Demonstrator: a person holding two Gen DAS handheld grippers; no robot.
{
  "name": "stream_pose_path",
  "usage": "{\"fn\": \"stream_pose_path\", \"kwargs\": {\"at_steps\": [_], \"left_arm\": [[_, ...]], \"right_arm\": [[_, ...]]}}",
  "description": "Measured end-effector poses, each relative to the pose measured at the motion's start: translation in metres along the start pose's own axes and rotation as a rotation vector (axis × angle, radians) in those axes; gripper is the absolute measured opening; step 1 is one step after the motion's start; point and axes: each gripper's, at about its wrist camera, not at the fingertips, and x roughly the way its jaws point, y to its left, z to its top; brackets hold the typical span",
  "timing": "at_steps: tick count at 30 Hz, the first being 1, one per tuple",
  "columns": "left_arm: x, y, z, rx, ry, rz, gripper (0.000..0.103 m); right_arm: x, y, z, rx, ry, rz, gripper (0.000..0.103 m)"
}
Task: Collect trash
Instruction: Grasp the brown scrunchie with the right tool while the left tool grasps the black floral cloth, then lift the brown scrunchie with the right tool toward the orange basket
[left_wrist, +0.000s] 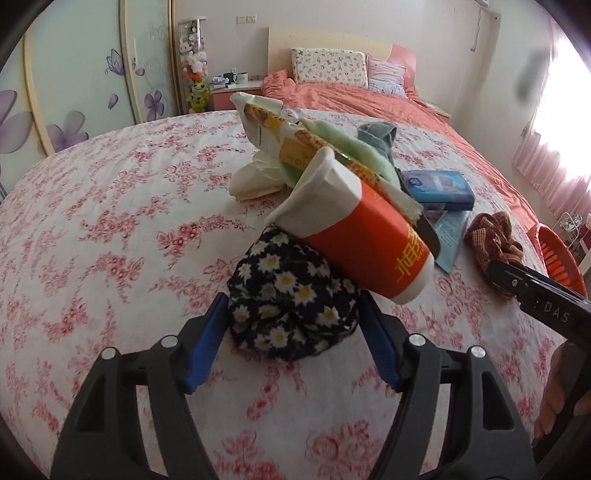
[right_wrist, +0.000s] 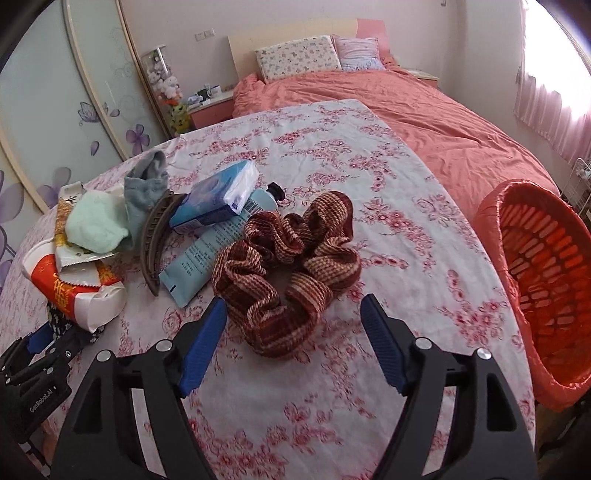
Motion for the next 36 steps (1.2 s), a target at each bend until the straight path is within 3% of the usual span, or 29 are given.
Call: {"fn": "stream_pose_path", "kwargs": {"at_steps": [4,6,8,11,16,20,24,36], "left_arm": [[0.004,0.003,0.007,-0.005,-0.005,-0.011,0.054],[0.006,0.003,0.009,0.000,-0.005,-0.016,0.040],[0.005,0.002,0.010,-0.004,-0.007,-0.023,0.032],[0.000,0.006,0.009,-0.013,-0.013,-0.037,0.027],[-0.014,0.020,0.003,-0.008,-0.037,0.003,0.026],[-0.018,0.039,-0.001,-0.041,-0.037,0.050,0.031],[-0.012,0.047,-0.003,-0.073,-0.020,0.047,0.038],[-0.007,0.049,-0.004,-0.080,-0.003,0.044,0.043]], "right_arm": [[0.005,0.005,0.003,-0.012,-0.003,-0.020,0.074],[0.006,0.008,0.003,-0.020,-0.007,-0.026,0.070],[0.005,0.012,0.002,-0.038,-0.018,-0.040,0.056],[0.002,0.012,0.000,-0.052,-0.025,-0.029,0.039],[-0.007,0.003,-0.005,-0.051,-0.050,-0.068,0.029],[-0.007,-0.011,-0.007,-0.013,-0.045,-0.079,0.029],[-0.005,-0.008,-0.006,-0.021,-0.039,-0.082,0.030],[-0.003,-0.017,-0.006,0.005,-0.030,-0.056,0.032]]}}
